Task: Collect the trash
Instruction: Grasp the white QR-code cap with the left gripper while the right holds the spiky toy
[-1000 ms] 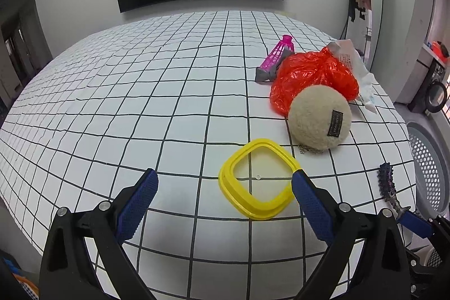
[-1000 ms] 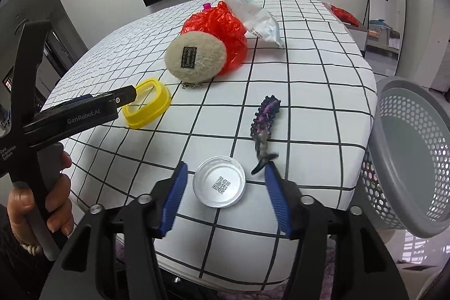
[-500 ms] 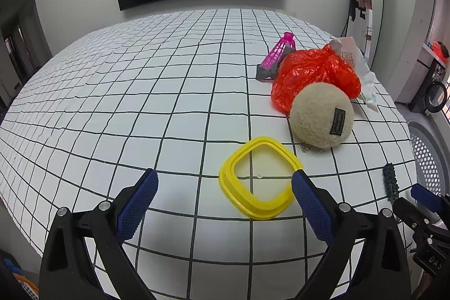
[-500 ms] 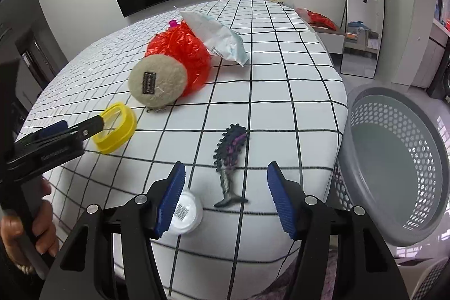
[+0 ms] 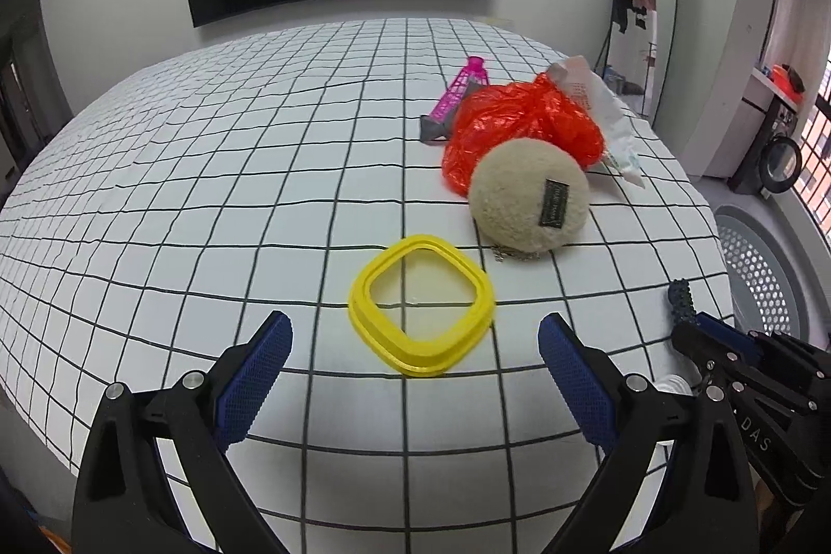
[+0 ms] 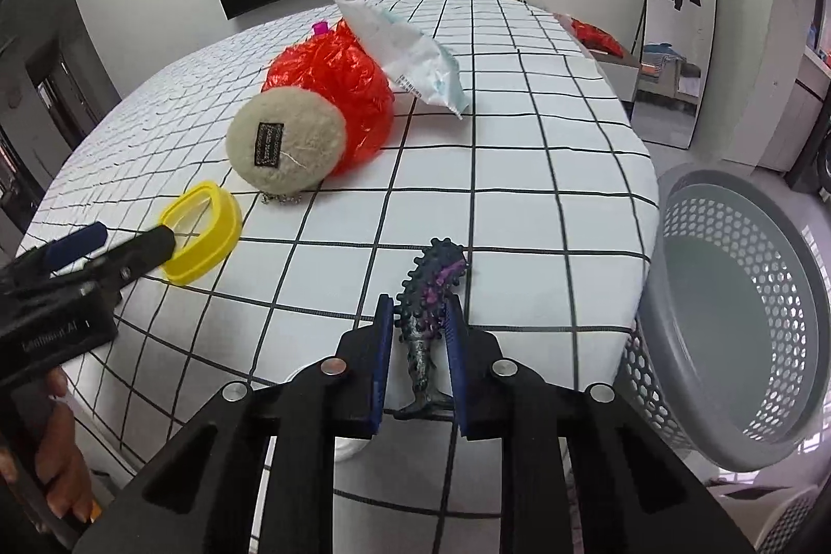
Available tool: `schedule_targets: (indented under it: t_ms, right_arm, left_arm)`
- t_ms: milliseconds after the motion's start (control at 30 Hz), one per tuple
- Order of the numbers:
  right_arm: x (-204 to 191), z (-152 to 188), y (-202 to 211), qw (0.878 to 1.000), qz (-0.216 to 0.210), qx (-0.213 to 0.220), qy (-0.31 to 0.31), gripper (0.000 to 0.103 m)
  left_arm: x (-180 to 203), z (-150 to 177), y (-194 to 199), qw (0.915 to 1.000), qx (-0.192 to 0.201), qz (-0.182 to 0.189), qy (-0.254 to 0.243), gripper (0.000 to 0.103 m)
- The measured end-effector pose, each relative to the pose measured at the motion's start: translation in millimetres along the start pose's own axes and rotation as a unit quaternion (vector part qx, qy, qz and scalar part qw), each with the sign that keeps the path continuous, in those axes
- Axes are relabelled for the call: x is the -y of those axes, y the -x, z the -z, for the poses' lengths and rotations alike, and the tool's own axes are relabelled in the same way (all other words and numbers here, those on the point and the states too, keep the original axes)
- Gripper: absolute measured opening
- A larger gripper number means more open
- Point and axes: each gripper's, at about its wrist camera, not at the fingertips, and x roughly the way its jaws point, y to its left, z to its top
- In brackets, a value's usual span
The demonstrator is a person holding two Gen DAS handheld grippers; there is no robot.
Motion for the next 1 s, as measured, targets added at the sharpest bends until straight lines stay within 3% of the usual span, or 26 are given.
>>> schedule_targets:
  t_ms: [367,567,767,833,1000]
  right_arm:
    - [51.1,23.2,55.7,0.997,0.018,0.037,-0.059,0.02]
    - [71.6,38.3,67.4,0.995,0.022,0.044,-0.084,0.02]
    - [83.4,46.3,67.6,0.994,0.017,0.042,-0.098,0.02]
    - [84.8,46.5,67.0,0.994,0.015,0.043,-0.101,0.02]
    - [87.3,46.5,64.4,0.993,0.011,0.045,-0.105,0.02]
  left_arm:
    - [71.1,16.0,14.5,0.9944,-0.007,0.076,-0.073,0.094]
    - [104.9,29.8,10.5,0.9892,-0.026,0.087,-0.115,0.094]
    - [110.9,37.3,-0.4,0.9882,-0.047,0.082,-0.12,0.093]
    - [111.4,38.1,-5.7,0.9881,-0.055,0.081,-0.119,0.091]
    - [112.3,39.9,-8.4,0.9872,-0.055,0.088,-0.121,0.07]
